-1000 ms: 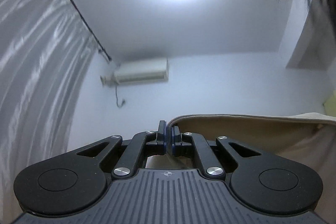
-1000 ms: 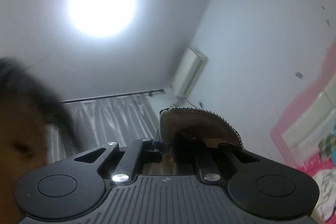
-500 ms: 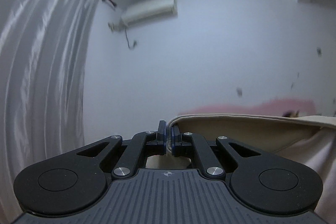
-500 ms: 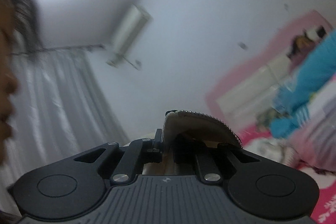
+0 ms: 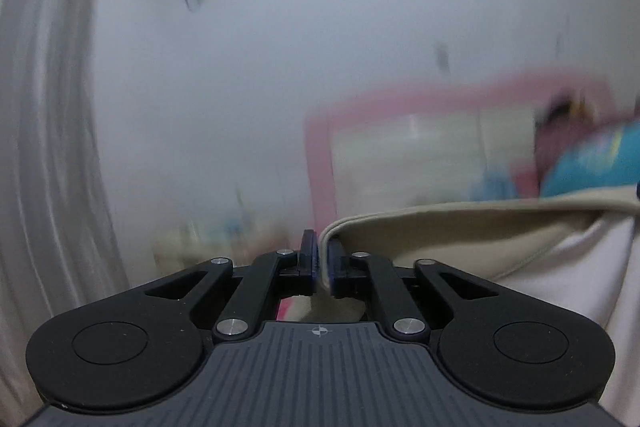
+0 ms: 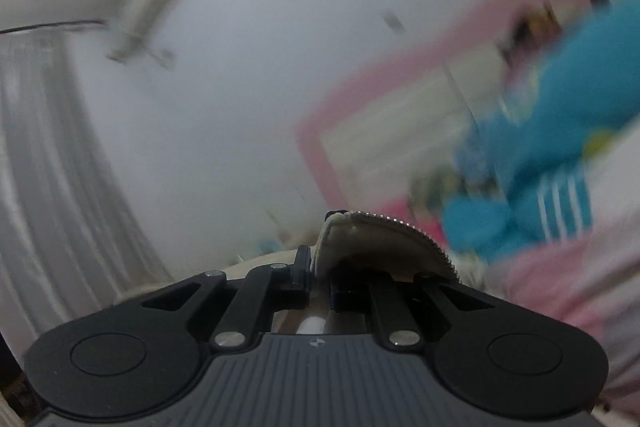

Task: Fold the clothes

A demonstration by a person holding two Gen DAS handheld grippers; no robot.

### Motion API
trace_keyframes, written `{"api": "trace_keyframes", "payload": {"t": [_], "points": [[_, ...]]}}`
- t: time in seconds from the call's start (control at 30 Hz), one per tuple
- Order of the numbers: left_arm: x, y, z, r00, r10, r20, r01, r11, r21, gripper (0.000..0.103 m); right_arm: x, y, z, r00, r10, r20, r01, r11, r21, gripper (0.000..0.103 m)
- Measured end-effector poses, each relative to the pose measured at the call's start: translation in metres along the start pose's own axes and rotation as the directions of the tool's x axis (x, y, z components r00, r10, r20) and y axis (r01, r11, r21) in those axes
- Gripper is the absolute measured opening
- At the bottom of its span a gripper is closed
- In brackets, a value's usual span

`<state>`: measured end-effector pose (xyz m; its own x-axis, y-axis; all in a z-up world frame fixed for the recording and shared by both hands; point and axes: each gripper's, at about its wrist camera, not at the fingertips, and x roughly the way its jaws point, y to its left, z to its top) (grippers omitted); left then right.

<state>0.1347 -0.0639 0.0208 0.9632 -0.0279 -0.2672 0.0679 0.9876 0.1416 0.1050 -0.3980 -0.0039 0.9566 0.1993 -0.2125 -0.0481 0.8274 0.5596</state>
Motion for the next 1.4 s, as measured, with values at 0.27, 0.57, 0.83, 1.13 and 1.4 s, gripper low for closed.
{"api": "trace_keyframes", "payload": {"t": [0.27, 0.57, 0.83, 1.13, 1.4], "points": [[0.105, 0.033, -0.095, 0.842, -0.195, -0.503, 0.035, 0.95, -0.309, 0.042, 0.091, -0.113, -0.059, 0.926, -0.088, -0.368, 0.217, 0.92, 0.326, 0.045], [0.047, 0.117, -0.064, 0.838, -0.434, -0.332, 0.106, 0.725, -0.68, 0.05, -0.005, -0.101, -0.027, 0.966, 0.071, -0.248, 0.064, 0.866, 0.495, 0.076], [-0.078, 0.201, -0.02, 0.89, -0.399, -0.221, 0.145, 0.705, -0.694, 0.051, -0.105, -0.063, 0.005, 0.919, 0.318, -0.232, -0.145, 0.821, 0.551, 0.078], [-0.159, 0.205, -0.014, 0.87, -0.261, -0.418, 0.089, 0.917, -0.389, 0.06, -0.191, 0.035, 0.012, 0.818, 0.445, -0.365, -0.34, 0.885, 0.317, 0.089], [-0.141, 0.146, -0.14, 0.734, -0.13, -0.667, 0.03, 0.987, -0.16, 0.06, -0.176, 0.046, -0.092, 0.772, 0.099, -0.628, 0.016, 0.984, 0.176, 0.083]]}}
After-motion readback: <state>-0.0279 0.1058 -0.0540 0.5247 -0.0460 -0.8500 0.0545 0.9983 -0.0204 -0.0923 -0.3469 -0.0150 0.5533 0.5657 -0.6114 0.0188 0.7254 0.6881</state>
